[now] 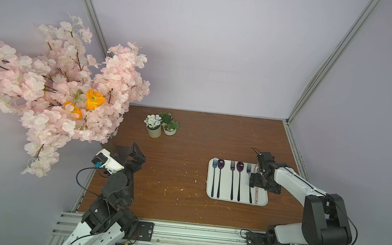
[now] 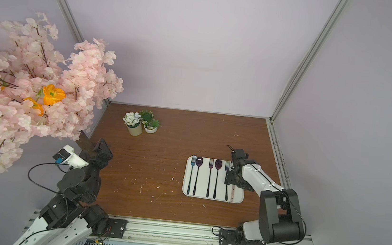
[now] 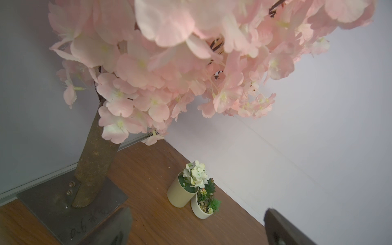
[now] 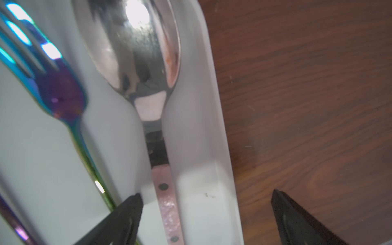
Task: Set the spoon and fork side by side
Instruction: Place the spoon on the tray.
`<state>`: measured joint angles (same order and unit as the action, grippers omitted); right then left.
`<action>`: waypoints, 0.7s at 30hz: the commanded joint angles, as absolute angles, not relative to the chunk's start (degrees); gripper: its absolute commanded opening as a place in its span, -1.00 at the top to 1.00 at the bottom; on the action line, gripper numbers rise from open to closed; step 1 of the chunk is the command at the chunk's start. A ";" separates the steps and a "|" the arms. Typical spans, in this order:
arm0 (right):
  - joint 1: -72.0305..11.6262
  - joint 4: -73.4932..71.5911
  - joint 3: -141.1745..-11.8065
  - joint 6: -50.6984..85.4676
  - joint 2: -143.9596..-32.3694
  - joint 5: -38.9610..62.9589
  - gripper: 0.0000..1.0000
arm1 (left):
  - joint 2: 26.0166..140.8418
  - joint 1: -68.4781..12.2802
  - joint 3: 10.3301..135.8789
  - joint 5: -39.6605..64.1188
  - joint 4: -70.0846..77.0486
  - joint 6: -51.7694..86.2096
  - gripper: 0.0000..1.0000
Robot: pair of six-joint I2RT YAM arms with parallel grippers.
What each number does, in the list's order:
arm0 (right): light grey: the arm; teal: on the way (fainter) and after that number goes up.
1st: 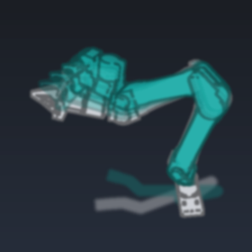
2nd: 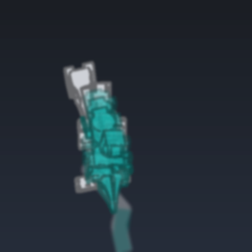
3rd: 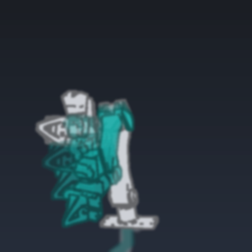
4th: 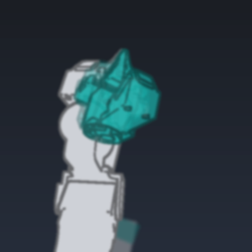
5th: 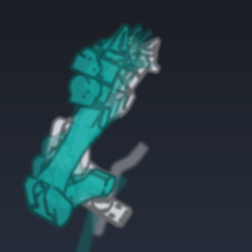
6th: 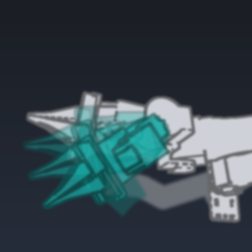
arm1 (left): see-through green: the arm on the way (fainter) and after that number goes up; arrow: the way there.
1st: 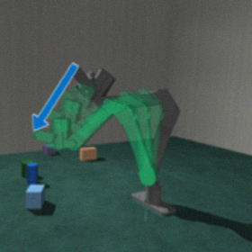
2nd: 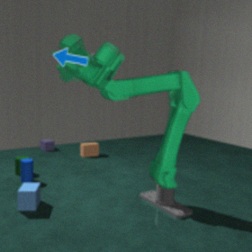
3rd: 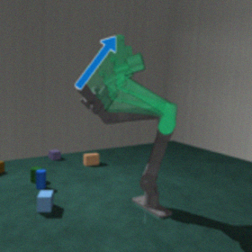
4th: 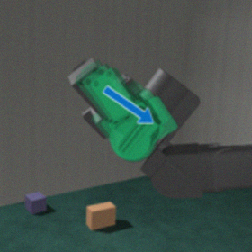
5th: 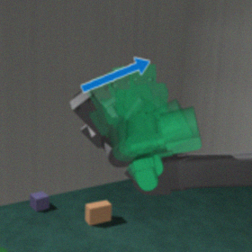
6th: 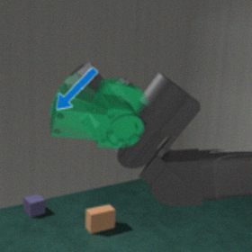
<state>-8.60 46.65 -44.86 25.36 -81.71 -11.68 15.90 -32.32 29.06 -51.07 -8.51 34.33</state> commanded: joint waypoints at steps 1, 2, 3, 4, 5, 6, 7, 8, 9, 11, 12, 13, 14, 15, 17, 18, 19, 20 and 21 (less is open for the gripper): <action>-8.37 48.57 -45.78 26.01 -83.07 -13.68 -0.95 | 15.04 -31.75 28.56 -52.24 -8.35 34.53 -1.00; -8.43 48.60 -45.77 26.09 -83.20 -13.75 -0.93 | 14.89 -31.78 28.59 -52.38 -8.45 34.54 -1.00; -8.39 48.68 -45.79 26.19 -83.35 -13.84 -0.91 | 14.74 -31.73 28.61 -52.55 -8.56 34.54 -1.00; -8.35 48.77 -45.80 26.26 -83.40 -14.02 -0.90 | 14.60 -31.73 28.60 -52.72 -8.65 34.58 -0.99; -8.36 48.83 -45.82 26.38 -83.45 -14.20 -0.88 | 14.30 -31.73 28.57 -52.89 -8.74 34.50 -1.00; -8.43 48.82 -45.84 26.45 -83.46 -14.31 -0.85 | 14.09 -31.75 28.59 -53.05 -8.85 34.56 -1.00; -8.38 48.78 -45.83 26.50 -83.41 -14.32 -0.82 | 13.84 -31.73 28.49 -53.24 -8.87 34.62 -1.00; -8.36 48.78 -45.77 26.46 -83.49 -14.37 -0.78 | 13.65 -31.73 28.41 -53.37 -8.88 34.69 -1.00; -8.37 48.78 -45.79 26.46 -83.49 -14.40 -0.75 | 13.47 -31.73 28.31 -53.40 -8.82 34.78 -1.00; -8.37 48.78 -45.79 26.47 -83.43 -14.50 -0.72 | 13.33 -31.73 28.09 -53.51 -8.79 34.83 -1.00; -8.38 48.78 -45.78 26.46 -83.29 -14.55 -0.70 | 13.36 -31.74 28.04 -53.50 -8.67 34.96 -0.99; -8.35 48.78 -45.79 26.46 -83.20 -14.57 -0.67 | 13.48 -31.74 28.10 -53.56 -8.76 34.97 -1.00; -8.35 48.78 -45.75 26.46 -83.09 -14.55 -0.65 | 13.57 -31.77 28.12 -53.55 -8.79 34.98 -1.00; -8.37 48.78 -45.79 26.46 -82.98 -14.59 -0.64 | 13.66 -31.79 28.19 -53.53 -8.79 34.98 -1.00; -8.35 48.78 -45.76 26.46 -82.89 -14.55 -0.62 | 13.85 -31.76 28.22 -53.50 -8.79 34.99 -0.99; -8.39 48.78 -45.79 26.53 -82.82 -14.58 -0.59 | 13.92 -31.74 28.15 -53.52 -8.72 35.05 -0.99; -8.37 48.78 -45.75 26.54 -82.80 -14.67 -0.57 | 14.00 -31.80 28.13 -53.59 -8.70 35.07 -1.00; -8.37 48.78 -45.77 26.54 -82.77 -14.68 -0.55 | 13.99 -31.74 28.13 -53.63 -8.75 35.09 -0.99; -8.37 48.70 -45.78 26.54 -82.79 -14.68 -0.54 | 14.03 -31.73 28.13 -53.65 -8.72 35.07 -1.00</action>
<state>-8.60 47.64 -45.67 26.06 -82.78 -13.04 13.91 -32.32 28.71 -52.77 -8.56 34.76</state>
